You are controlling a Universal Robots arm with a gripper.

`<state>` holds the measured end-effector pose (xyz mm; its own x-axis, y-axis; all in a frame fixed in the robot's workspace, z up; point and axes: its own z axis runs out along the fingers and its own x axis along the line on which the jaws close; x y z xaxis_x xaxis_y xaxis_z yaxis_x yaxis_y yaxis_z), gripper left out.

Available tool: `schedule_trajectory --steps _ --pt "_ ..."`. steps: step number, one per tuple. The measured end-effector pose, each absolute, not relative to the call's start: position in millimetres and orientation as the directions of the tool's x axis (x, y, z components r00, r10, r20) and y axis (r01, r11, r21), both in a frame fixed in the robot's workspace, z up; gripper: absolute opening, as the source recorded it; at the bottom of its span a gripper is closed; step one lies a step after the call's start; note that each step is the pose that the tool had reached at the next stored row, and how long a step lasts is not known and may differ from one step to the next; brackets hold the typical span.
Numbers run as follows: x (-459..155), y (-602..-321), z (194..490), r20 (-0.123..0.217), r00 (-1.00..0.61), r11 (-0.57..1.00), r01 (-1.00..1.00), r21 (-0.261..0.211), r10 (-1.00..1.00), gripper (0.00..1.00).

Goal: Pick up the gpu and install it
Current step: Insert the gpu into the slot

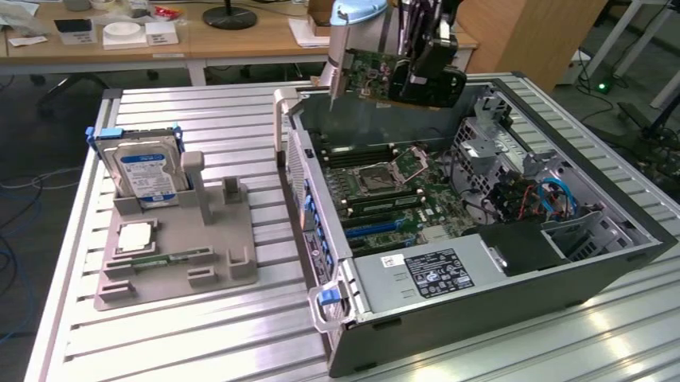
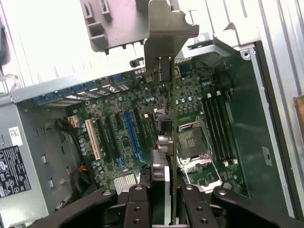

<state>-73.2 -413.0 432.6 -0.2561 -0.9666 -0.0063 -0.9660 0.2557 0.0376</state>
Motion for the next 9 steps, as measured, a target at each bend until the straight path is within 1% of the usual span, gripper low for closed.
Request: schedule_trajectory --steps 9 --pt "-73.1 -413.0 432.3 -0.006 -0.099 0.099 -0.994 0.037 -0.995 0.28"
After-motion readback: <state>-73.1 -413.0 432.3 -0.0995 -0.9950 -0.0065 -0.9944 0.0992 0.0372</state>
